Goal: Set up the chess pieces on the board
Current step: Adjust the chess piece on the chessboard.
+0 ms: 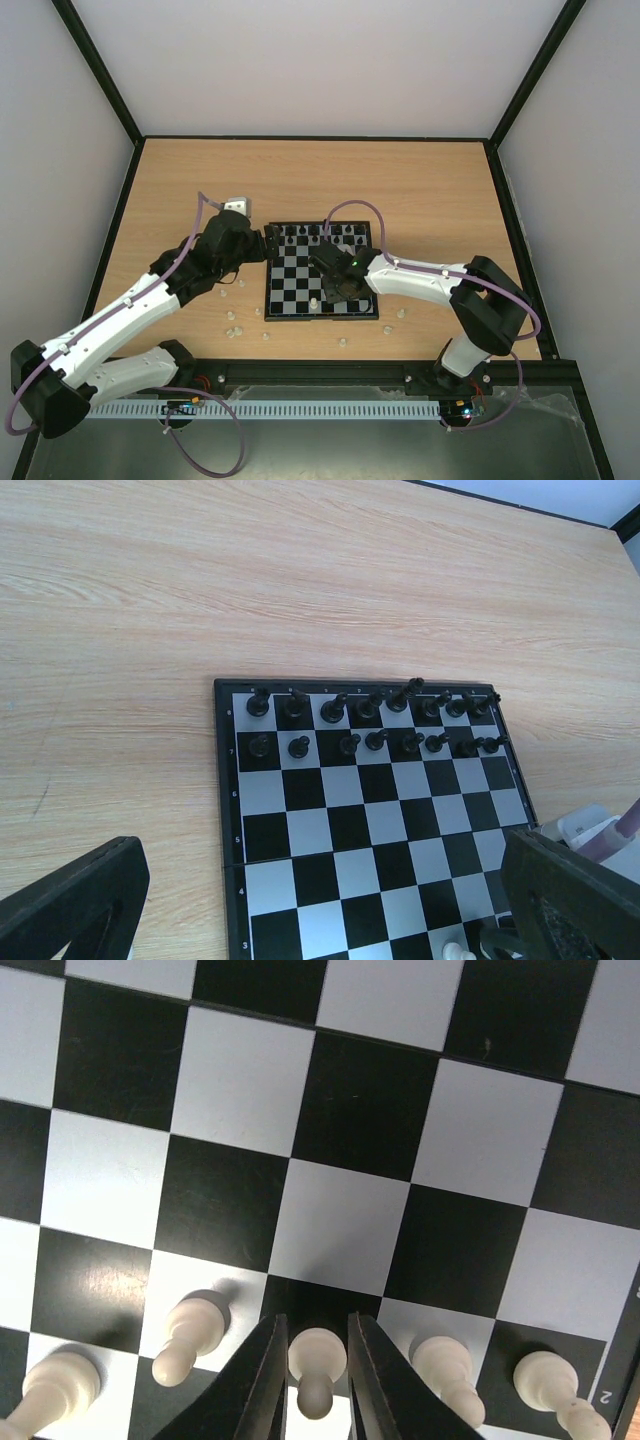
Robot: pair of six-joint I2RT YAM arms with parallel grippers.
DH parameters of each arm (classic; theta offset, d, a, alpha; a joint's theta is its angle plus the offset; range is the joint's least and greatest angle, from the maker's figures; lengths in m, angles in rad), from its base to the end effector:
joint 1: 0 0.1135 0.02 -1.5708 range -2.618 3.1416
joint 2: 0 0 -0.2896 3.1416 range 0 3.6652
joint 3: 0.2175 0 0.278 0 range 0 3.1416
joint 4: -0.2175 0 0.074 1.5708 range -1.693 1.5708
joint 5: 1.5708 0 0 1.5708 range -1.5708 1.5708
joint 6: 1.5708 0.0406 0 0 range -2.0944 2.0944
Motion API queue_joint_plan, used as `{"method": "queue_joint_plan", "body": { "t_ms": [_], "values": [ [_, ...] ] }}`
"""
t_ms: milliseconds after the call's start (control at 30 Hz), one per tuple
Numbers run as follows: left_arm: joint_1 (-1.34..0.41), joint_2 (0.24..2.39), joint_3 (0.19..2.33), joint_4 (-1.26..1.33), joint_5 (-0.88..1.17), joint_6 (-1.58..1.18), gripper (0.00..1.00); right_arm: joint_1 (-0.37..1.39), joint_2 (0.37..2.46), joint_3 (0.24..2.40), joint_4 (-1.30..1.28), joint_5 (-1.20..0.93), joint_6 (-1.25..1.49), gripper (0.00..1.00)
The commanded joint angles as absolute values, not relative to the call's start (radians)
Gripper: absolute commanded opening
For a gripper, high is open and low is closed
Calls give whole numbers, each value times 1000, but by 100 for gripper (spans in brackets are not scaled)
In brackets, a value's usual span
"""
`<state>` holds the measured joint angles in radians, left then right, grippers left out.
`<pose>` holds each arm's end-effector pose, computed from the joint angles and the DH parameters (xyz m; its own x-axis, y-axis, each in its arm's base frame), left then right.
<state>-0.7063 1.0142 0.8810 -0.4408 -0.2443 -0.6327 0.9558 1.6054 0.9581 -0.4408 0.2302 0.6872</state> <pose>0.1884 -0.1478 0.3212 -0.6141 -0.2302 -0.7549 0.1390 0.9100 -0.3906 0.2011 0.2686 0.1865 -0.8608 -0.1480 -0.4870 -0.2433 0.9601 0.1382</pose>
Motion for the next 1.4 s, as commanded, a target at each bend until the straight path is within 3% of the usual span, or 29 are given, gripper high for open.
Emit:
{"method": "queue_joint_plan", "body": {
  "t_ms": [0,133,467,1000,1367],
  "values": [
    [-701,1026,881,-445,-259,-630,100,953,1583,940,-460,208,685,20],
    [-701,1031,879,-440,-256,-635,99,957,1574,918,-455,197,690,21],
    [-702,1040,881,-437,-252,-638,100,963,1565,910,-459,218,696,7],
    [-703,1048,888,-436,-248,-642,99,963,1590,927,-450,233,675,7],
    [-703,1054,903,-456,-265,-644,100,963,1518,918,-448,220,665,30]
  ]
}}
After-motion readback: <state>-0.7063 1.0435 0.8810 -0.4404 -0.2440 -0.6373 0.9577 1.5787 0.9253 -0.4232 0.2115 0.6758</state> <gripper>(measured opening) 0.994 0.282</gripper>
